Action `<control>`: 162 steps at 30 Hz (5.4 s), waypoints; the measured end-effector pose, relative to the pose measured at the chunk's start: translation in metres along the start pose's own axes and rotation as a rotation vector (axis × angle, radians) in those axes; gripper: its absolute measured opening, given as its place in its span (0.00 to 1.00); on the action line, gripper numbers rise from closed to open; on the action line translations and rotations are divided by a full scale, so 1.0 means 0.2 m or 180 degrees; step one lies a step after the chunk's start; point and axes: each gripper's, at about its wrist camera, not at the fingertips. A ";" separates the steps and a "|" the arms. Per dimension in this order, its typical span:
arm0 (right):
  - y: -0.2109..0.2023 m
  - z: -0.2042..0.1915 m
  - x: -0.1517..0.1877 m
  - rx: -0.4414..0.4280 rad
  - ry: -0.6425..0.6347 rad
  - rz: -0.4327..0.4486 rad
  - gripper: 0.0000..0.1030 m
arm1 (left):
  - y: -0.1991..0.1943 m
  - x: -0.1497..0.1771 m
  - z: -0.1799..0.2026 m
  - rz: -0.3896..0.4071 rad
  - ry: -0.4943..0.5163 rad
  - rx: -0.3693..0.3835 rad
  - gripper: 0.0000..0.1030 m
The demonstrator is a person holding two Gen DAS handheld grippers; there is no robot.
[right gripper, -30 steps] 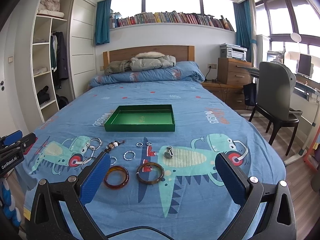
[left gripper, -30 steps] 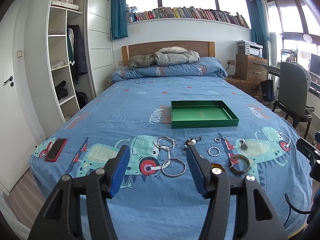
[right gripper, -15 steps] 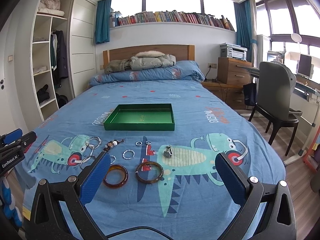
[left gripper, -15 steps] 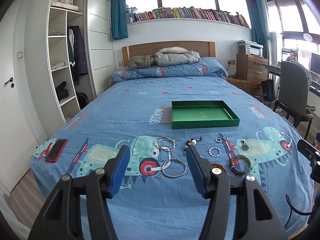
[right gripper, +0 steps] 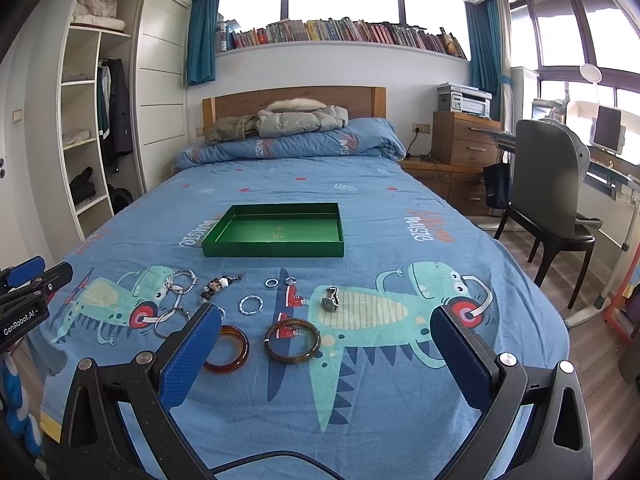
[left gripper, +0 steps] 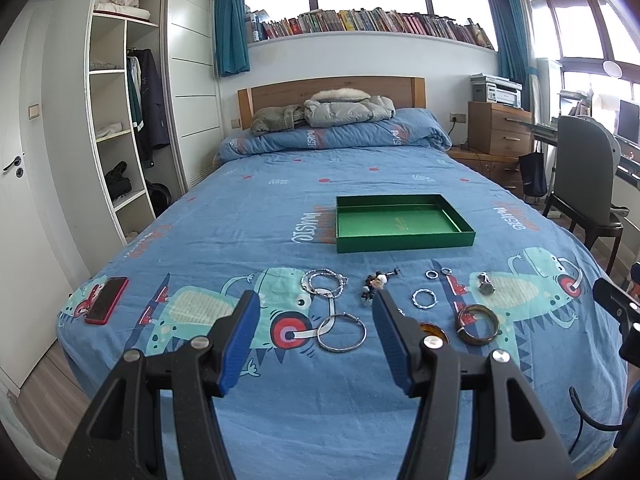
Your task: Organize jewelry
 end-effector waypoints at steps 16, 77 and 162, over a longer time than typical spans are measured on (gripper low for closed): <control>0.06 0.04 0.03 -0.0076 0.0042 -0.0068 1.00 | 0.04 0.00 0.04 -0.0027 0.0046 0.0057 0.55; 1.23 0.17 0.30 -0.0668 -0.0203 -0.1429 0.14 | 1.03 0.33 0.68 -0.1105 0.0682 0.0864 0.13; 2.23 0.29 -0.40 -0.0152 0.0084 -0.1315 0.10 | 2.16 -0.46 0.80 -0.1237 0.0394 0.0437 0.10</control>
Point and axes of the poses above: each gripper's, at about its wrist camera, not at the fingertips, and y roughly the way its jaws point, z to its right, x to its underside, and after that the axes turned 8 degrees about -x, right-handed
